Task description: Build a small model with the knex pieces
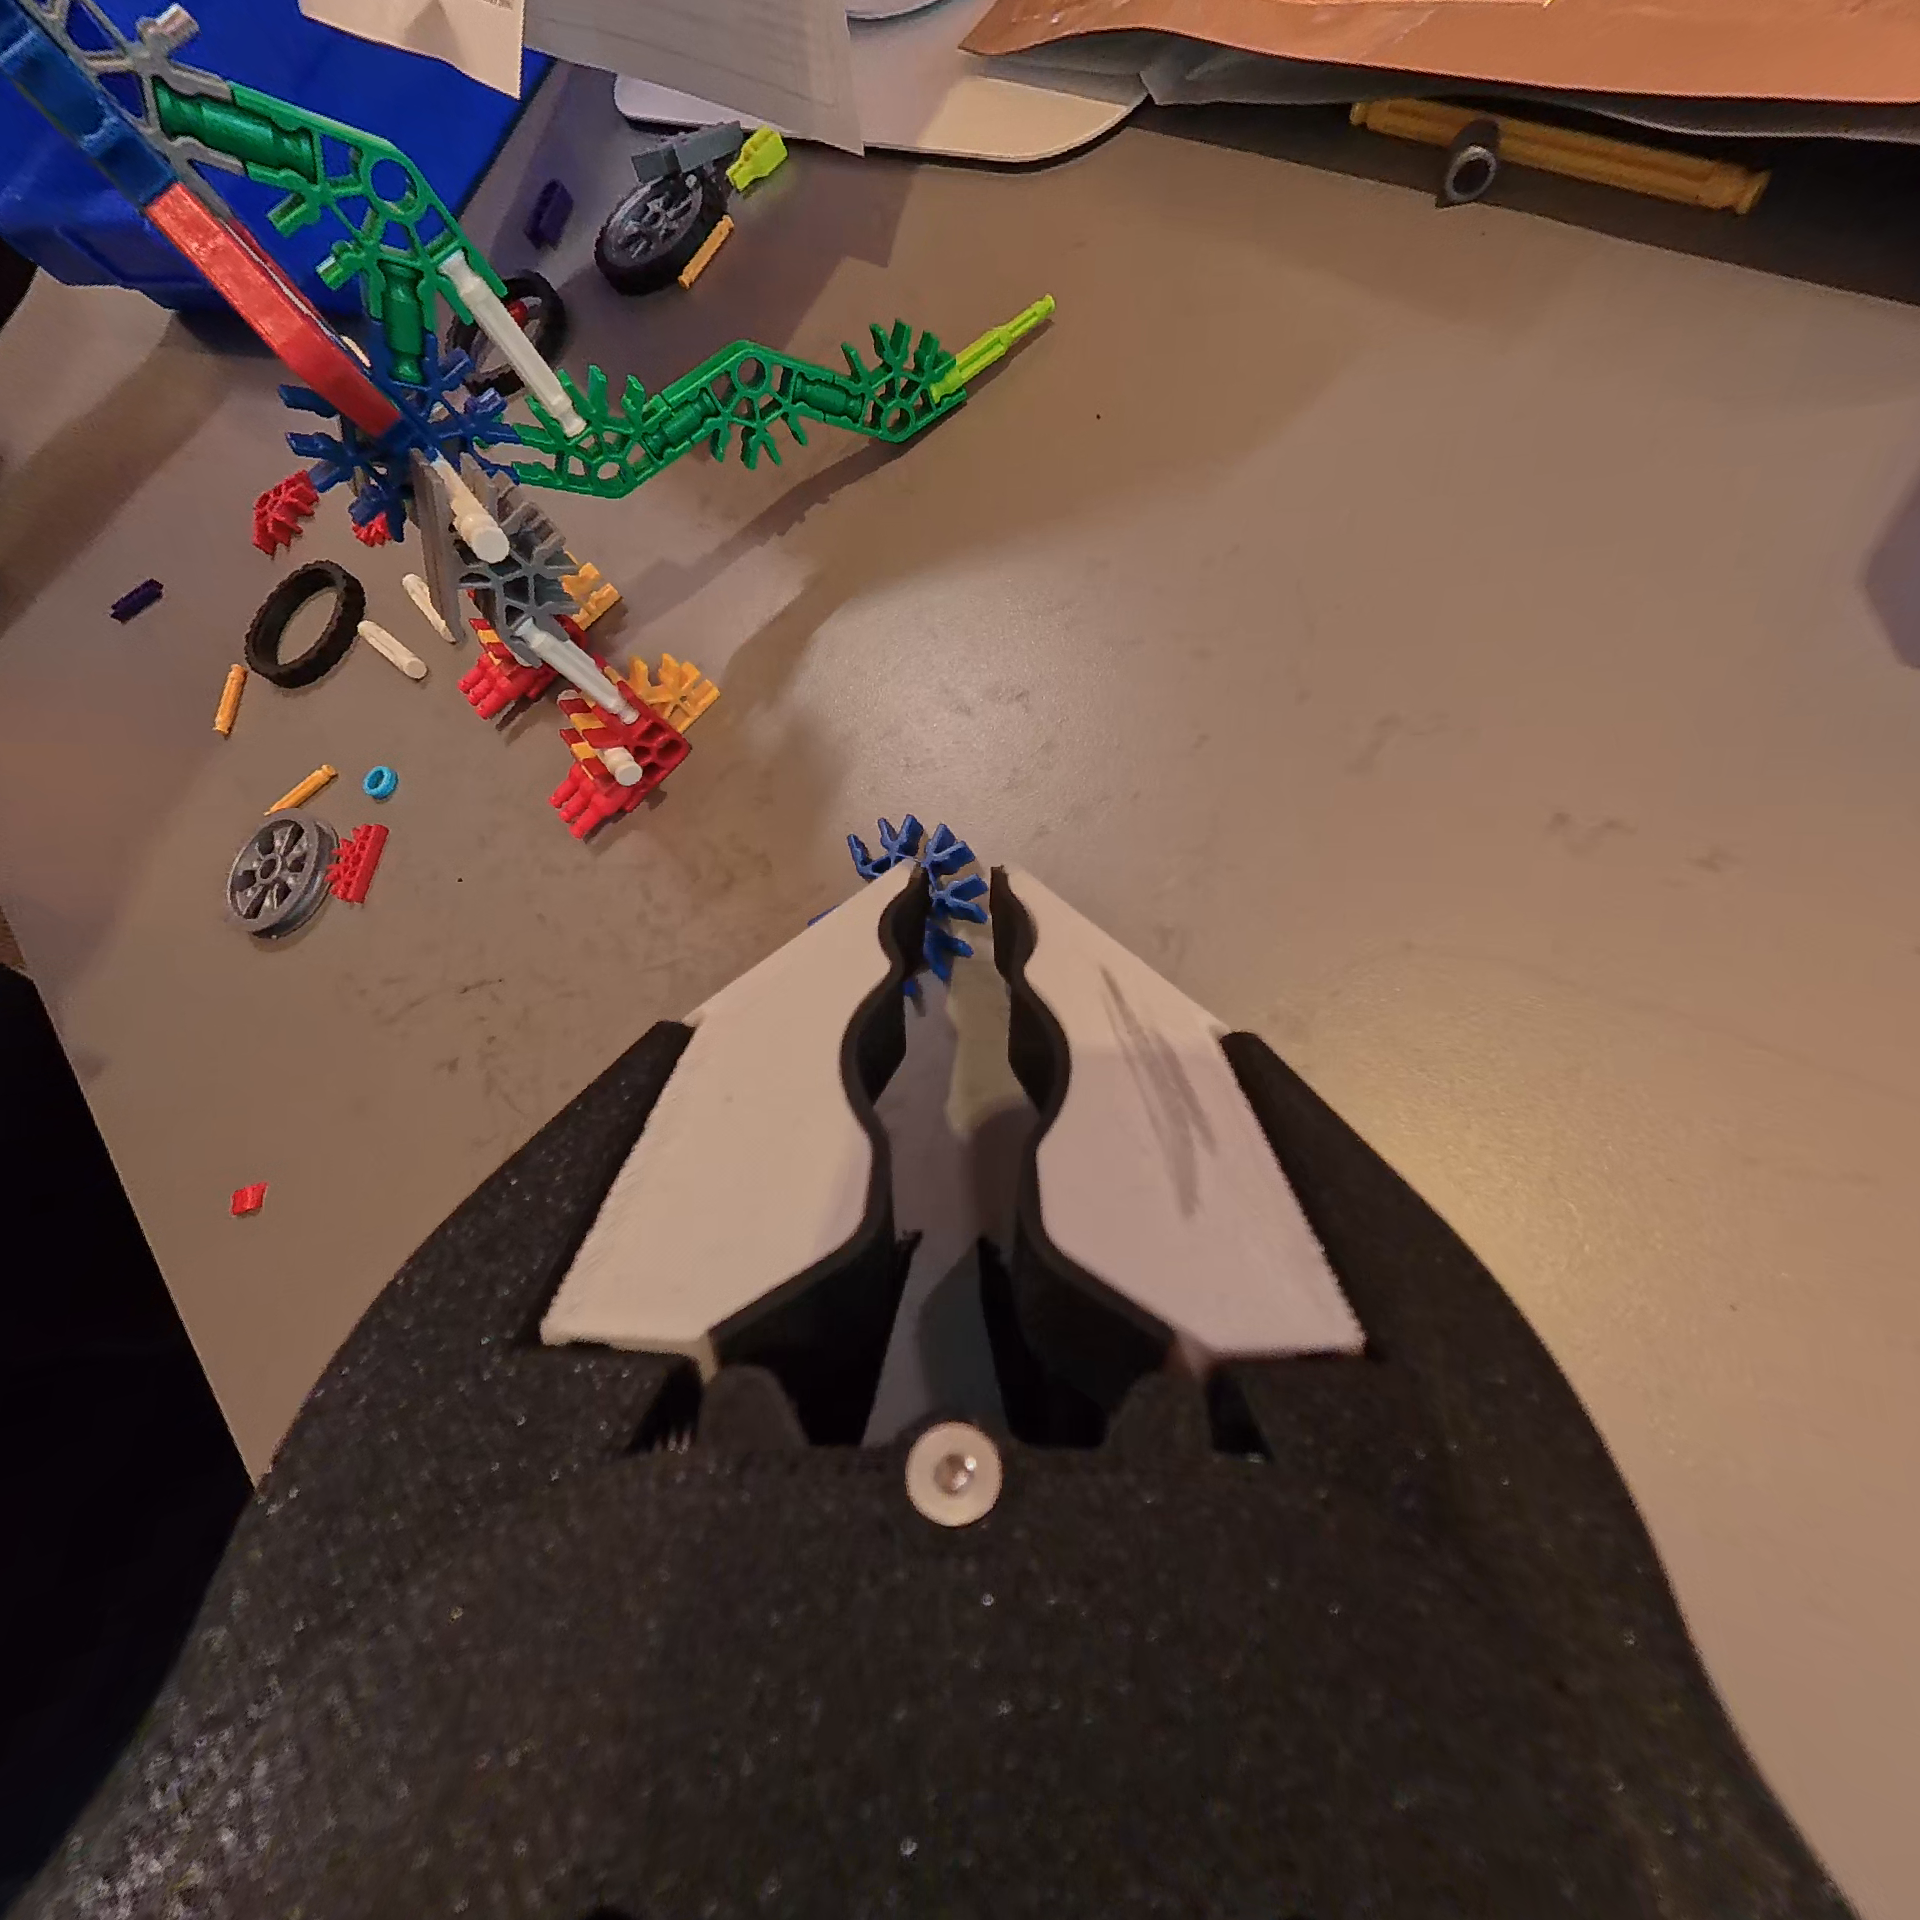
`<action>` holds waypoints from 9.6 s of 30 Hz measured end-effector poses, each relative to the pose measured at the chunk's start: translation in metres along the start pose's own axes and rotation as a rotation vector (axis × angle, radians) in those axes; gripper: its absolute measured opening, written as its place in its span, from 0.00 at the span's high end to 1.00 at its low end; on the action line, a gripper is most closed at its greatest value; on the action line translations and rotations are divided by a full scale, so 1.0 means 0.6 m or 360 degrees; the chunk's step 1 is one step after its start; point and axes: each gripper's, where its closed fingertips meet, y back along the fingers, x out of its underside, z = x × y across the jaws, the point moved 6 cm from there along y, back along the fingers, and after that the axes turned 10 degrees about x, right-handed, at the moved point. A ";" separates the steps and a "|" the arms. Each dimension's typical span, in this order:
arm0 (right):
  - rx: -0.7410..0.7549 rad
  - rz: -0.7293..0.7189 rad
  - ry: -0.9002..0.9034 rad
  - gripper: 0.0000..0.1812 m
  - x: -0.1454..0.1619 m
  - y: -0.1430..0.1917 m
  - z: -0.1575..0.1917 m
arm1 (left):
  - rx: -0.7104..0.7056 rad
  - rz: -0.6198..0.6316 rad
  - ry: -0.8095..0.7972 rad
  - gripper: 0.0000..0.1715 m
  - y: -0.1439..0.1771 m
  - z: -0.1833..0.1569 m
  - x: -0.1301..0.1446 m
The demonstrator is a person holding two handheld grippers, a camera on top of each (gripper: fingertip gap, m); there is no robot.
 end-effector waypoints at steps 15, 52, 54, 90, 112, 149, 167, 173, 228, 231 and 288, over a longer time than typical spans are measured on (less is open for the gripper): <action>-0.0002 -0.0025 0.0000 0.93 -0.001 0.003 0.000 | -0.0066 0.0015 0.0000 0.98 -0.005 -0.002 0.009; -0.0046 -0.0044 -0.0030 0.93 -0.003 0.006 -0.001 | 0.0684 -0.0204 0.0067 0.97 -0.055 -0.367 0.017; -0.0053 -0.0043 -0.0033 0.93 -0.003 0.006 -0.001 | 0.0683 -0.0220 0.0104 0.95 -0.057 -0.362 0.019; -0.0060 0.0014 -0.0013 0.93 0.000 0.000 0.001 | -0.0114 -0.0038 0.0125 0.82 0.048 -0.241 0.120; -0.0049 0.0078 -0.0025 0.93 0.003 -0.007 -0.001 | -0.0220 -0.0158 0.0130 0.81 0.189 -0.165 0.079; -0.0071 0.0014 -0.0038 0.93 0.000 -0.001 -0.002 | -0.0125 0.0739 -0.0091 0.93 0.081 0.044 0.072; -0.0084 -0.0027 -0.0032 0.93 -0.002 0.004 -0.001 | -0.0049 0.0854 -0.0051 1.00 0.046 0.053 0.090; -0.0095 -0.0044 -0.0037 0.93 -0.003 0.006 -0.001 | -0.0069 0.0836 -0.0066 1.00 0.049 0.046 0.091; -0.0153 -0.0051 -0.0062 0.93 -0.004 0.008 -0.001 | -0.0201 0.0614 -0.0224 0.79 0.124 -0.068 0.062; -0.0153 -0.0054 -0.0061 0.93 -0.004 0.008 -0.001 | -0.0189 0.0570 -0.0267 0.79 0.132 -0.103 0.048; -0.0220 -0.0076 -0.0020 0.93 -0.004 0.013 0.006 | 0.0321 0.0251 -0.0432 0.78 0.018 -0.459 0.045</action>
